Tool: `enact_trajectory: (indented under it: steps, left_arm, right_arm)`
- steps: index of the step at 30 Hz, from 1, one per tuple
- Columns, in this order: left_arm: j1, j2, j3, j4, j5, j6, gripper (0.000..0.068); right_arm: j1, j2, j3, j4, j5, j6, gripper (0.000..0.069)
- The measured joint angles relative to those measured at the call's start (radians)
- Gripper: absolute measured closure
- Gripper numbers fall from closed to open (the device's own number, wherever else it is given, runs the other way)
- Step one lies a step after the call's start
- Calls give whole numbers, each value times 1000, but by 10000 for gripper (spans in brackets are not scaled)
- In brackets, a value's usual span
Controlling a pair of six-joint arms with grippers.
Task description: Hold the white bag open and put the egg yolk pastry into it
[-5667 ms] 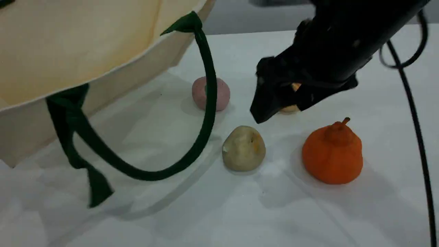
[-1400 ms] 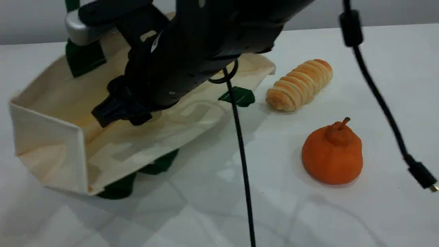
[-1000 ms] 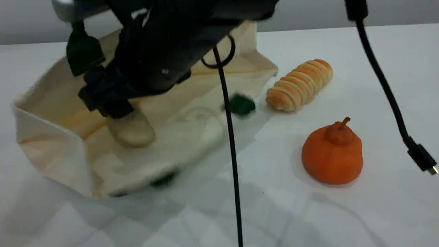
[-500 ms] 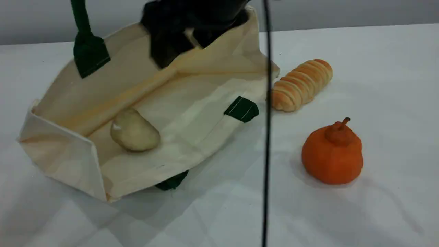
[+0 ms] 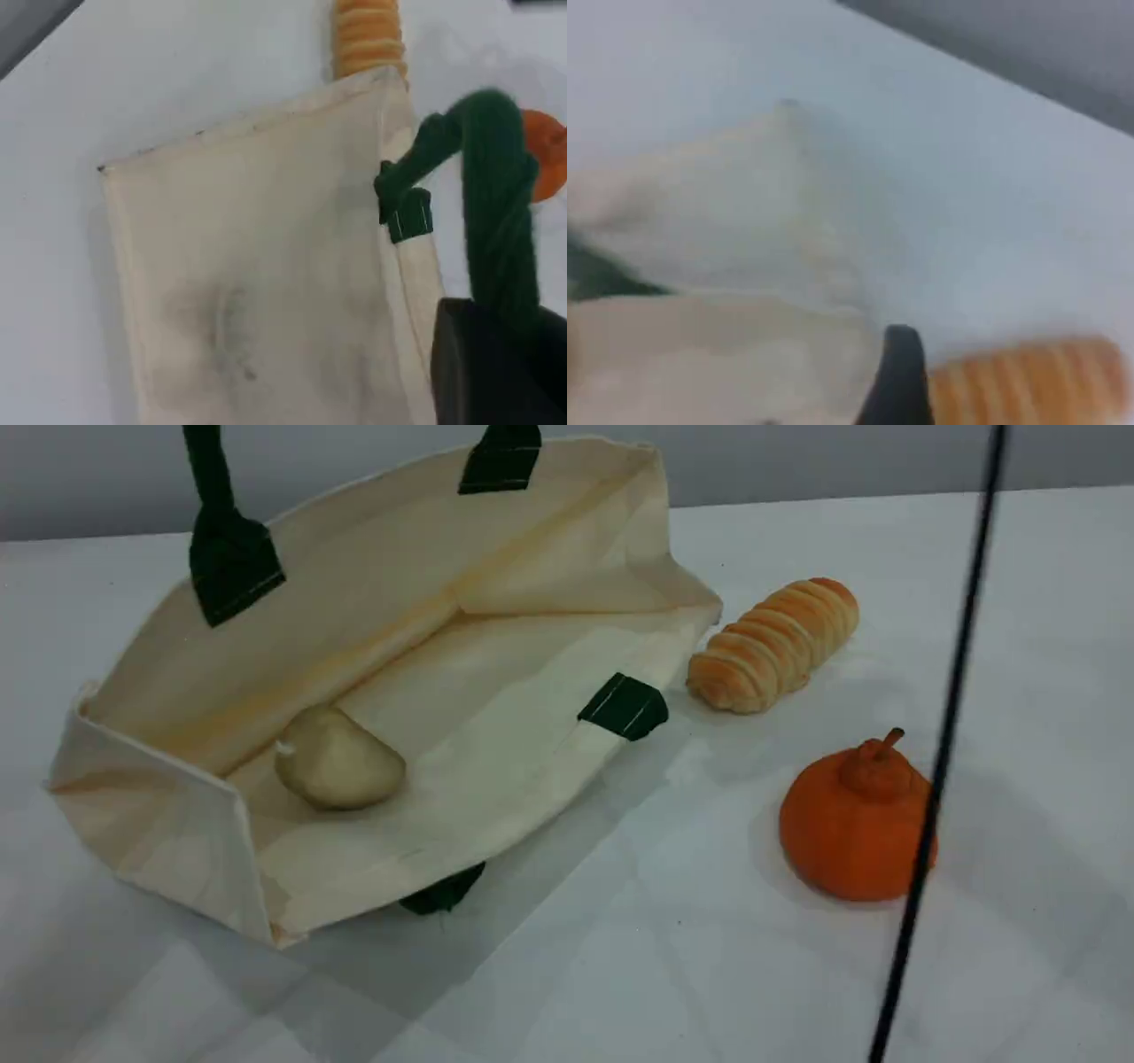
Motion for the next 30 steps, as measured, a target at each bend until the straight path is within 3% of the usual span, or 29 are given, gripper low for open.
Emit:
enact_trajectory:
  steps: [3,6,12,16,20,23,30]
  left_arm:
    - [0,0,0,1,-36,0,582]
    - [0,0,0,-1,-85,0,532]
    - [0,0,0,-7,-154,-1,228]
    - [0,0,0,-7,-174,-39,85]
    - [1,-9,-1,26,-178,-104,59]
    - [1,-35,-1,98,-166,-176,65]
    - [1,-151,-2,352,-73,-363,91]
  right_arm:
    - [-64,0,0,0,19,12,127]
    - [-109,0,0,0,20,23,127]
    - [-131,-2,0,2,19,23,127]
    - [-131,-30,-1,2,19,23,127]
    - [-131,-96,-1,1,28,23,127]
    - [-131,-169,-1,1,36,23,127]
    - [-131,-390,-1,0,97,23,127]
